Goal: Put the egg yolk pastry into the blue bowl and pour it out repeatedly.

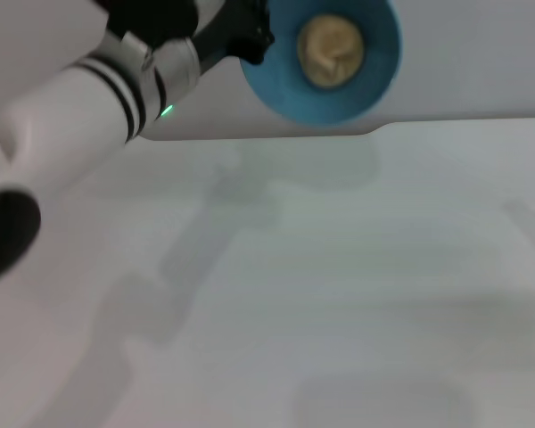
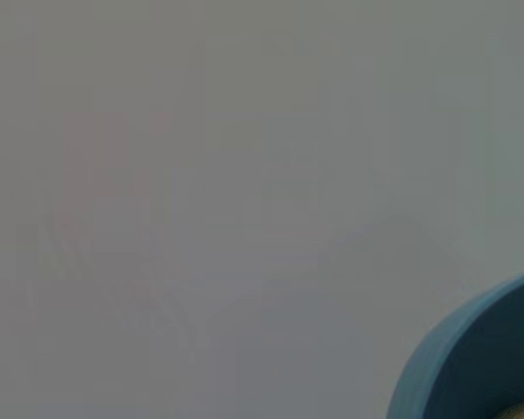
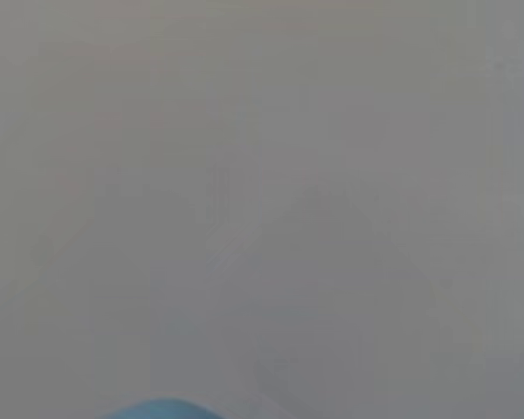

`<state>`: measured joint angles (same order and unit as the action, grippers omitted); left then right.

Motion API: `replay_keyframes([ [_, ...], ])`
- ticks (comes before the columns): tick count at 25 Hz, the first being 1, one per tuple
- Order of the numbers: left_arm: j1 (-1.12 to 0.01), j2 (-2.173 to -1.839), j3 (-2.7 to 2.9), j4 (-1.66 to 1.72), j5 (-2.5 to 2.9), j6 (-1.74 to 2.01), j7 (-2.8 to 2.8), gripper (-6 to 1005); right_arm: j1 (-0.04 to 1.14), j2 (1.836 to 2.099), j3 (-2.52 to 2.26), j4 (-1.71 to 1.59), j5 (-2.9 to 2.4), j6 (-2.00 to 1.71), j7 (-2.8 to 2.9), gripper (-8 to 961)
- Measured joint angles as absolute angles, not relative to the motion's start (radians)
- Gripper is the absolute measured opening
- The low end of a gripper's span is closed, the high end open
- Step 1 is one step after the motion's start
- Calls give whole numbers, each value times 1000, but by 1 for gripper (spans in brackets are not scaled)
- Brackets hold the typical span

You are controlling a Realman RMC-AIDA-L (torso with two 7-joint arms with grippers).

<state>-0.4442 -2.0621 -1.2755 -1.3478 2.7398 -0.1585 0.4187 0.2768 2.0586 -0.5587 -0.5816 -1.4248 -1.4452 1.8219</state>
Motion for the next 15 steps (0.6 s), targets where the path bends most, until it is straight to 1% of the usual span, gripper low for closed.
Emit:
replay_keyframes([
  [5,-362,-2069,-1142,-1212,2758,351,575,-1,275,2058,-547,-578,-1424,-1445,1821,325],
  [6,-362,-2069,-1142,-1212,2758,351,575,-1,276,2058,-547,-578,-1423,-1443,1821,325],
  [10,-366,-2075,-1053,-1104,2740,573,734,0,285,2055,-547,-577,-1423,-1435,1821,325],
  [15,-411,-2077,-942,-992,2599,773,904,0,290,2054,-546,-574,-1425,-1415,1821,325],
])
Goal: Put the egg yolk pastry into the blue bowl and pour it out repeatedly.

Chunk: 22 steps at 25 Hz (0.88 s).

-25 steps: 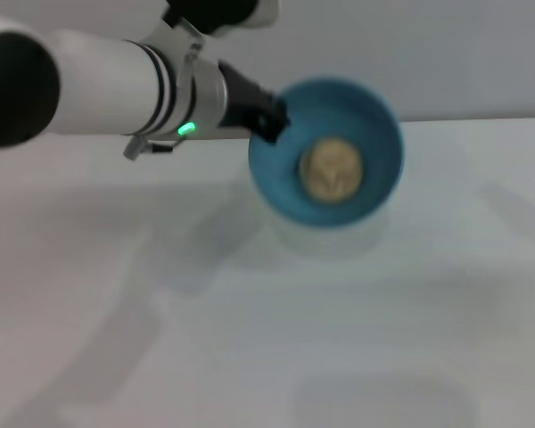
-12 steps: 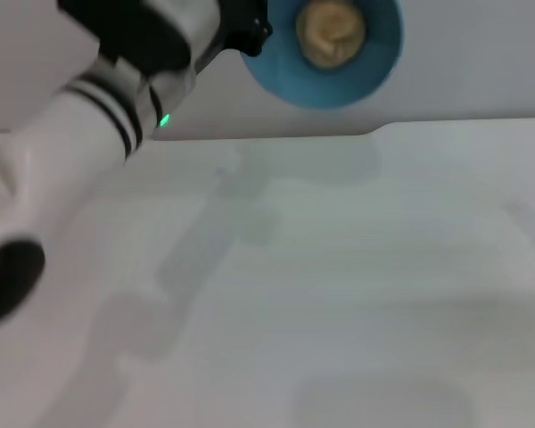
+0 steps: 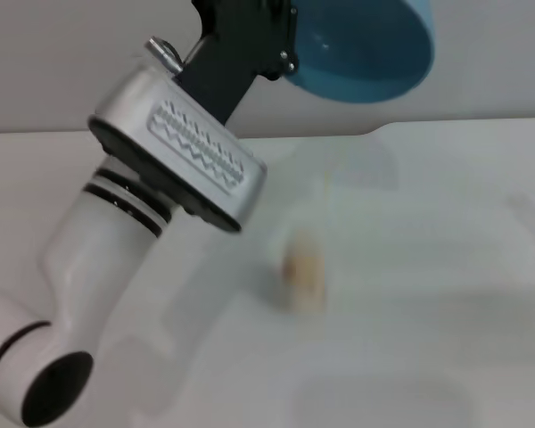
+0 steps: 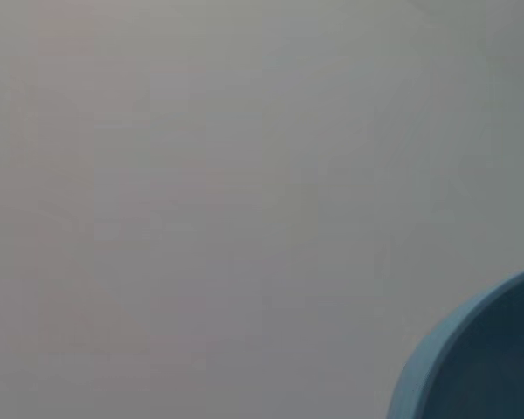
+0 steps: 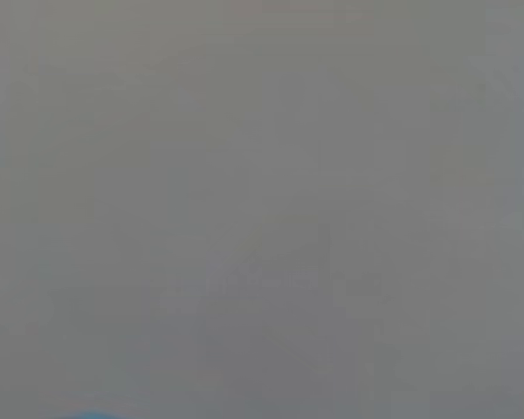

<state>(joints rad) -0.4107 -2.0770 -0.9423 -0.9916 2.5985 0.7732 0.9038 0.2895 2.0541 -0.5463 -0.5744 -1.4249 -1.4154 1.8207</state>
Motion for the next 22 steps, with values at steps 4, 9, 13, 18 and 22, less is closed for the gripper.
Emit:
replay_keyframes([
  [4,-460,-2077,-875,-918,2492,854,989,0,290,2054,-546,-572,-1426,-1406,1821,325],
  [9,-474,-2077,-871,-908,2471,857,996,-1,292,2054,-546,-572,-1428,-1401,1821,325],
  [13,-476,-2077,-875,-907,2457,859,995,-1,297,2054,-547,-572,-1429,-1401,1821,325],
  [18,-483,-2074,-880,-923,2357,851,998,-1,316,2054,-561,-571,-1435,-1401,1798,325],
  [22,-484,-2073,-911,-952,2280,807,1005,0,342,2054,-563,-571,-1486,-1400,1795,325],
])
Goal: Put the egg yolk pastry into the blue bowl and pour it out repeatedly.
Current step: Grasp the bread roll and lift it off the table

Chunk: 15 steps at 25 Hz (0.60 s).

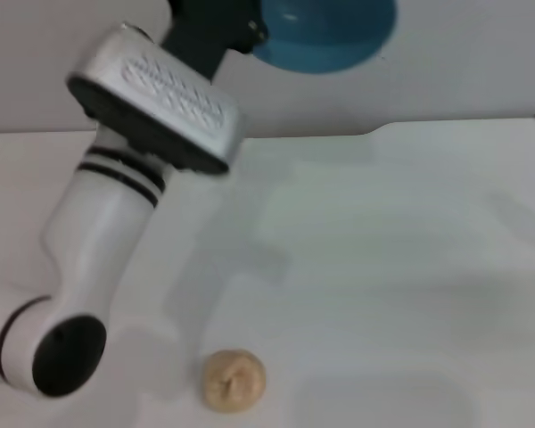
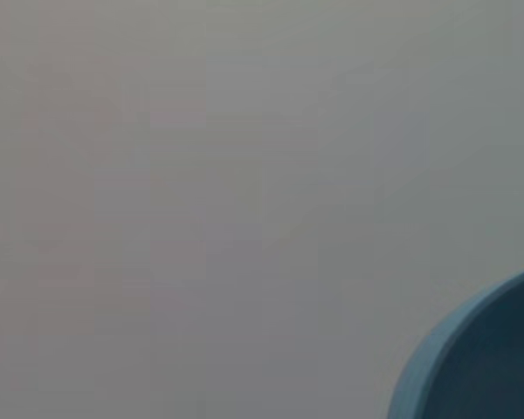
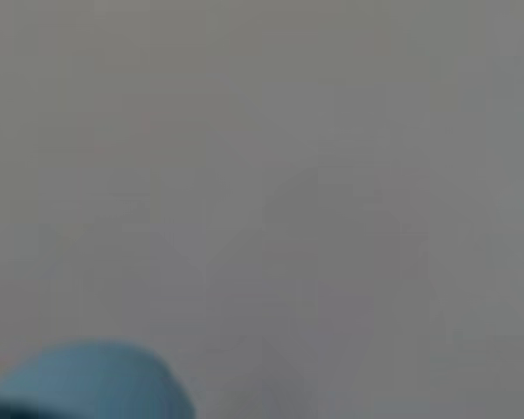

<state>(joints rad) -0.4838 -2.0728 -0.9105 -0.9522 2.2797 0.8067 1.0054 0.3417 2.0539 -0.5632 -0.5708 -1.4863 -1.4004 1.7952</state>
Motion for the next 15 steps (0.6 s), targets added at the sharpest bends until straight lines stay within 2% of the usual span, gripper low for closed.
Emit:
replay_keyframes([
  [6,-489,-2069,-1105,-1047,2104,441,1037,-1,436,2056,-564,-571,-1671,-1374,1795,326],
  [15,-595,-2065,-1497,-937,1936,-121,1020,-1,599,2062,-752,-571,-1952,-1299,1801,326],
])
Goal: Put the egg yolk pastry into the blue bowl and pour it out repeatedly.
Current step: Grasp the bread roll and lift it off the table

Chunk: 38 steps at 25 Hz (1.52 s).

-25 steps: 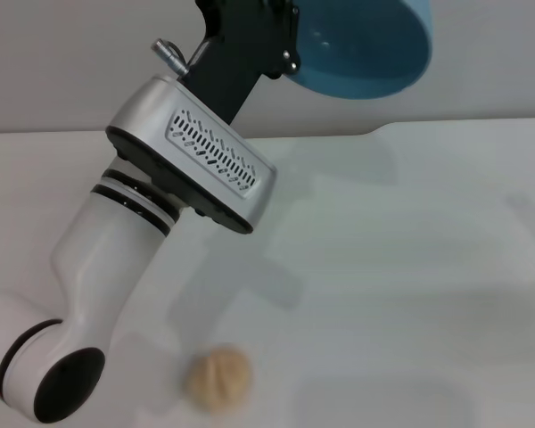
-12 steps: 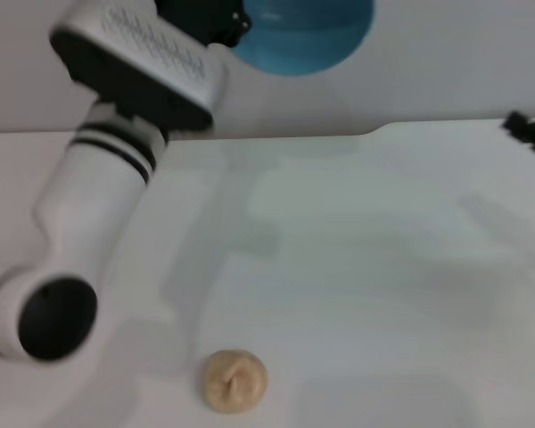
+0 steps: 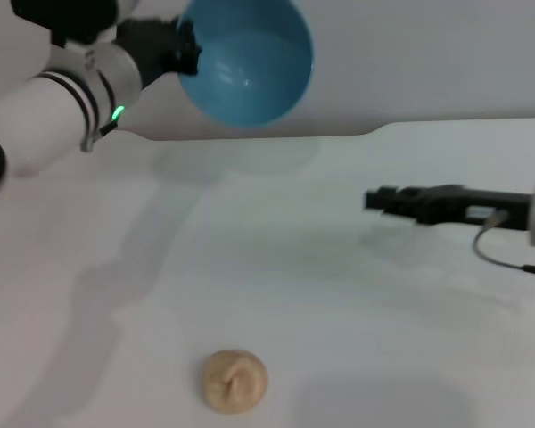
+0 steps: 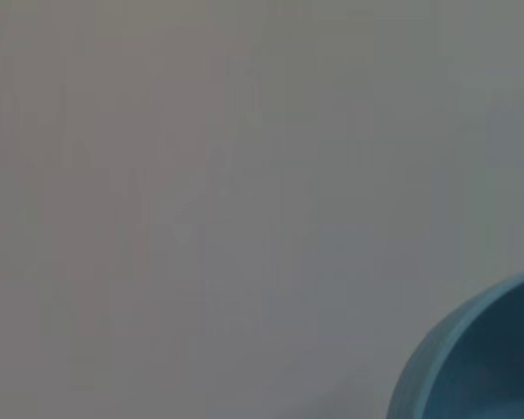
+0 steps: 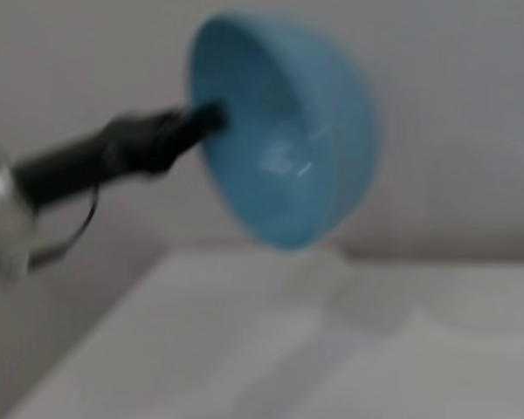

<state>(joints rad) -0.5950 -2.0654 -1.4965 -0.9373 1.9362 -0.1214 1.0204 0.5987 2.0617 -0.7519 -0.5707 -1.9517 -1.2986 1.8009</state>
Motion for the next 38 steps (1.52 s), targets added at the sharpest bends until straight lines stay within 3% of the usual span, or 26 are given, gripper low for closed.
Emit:
replay_keyframes([
  [7,-772,-2049,-1813,-706,2131,-553,859,0,679,2067,-1038,-568,-1971,-1226,1849,326],
  [11,-809,-2050,-1858,-708,2305,-666,726,0,735,2077,-1236,-546,-1964,-1138,1910,326],
  [17,-817,-2052,-1855,-788,2383,-825,634,0,806,2087,-1488,-499,-1891,-1040,1982,326],
  [38,-840,-2059,-1824,-821,2424,-857,575,0,802,2089,-1834,-526,-1673,-1006,2019,326],
])
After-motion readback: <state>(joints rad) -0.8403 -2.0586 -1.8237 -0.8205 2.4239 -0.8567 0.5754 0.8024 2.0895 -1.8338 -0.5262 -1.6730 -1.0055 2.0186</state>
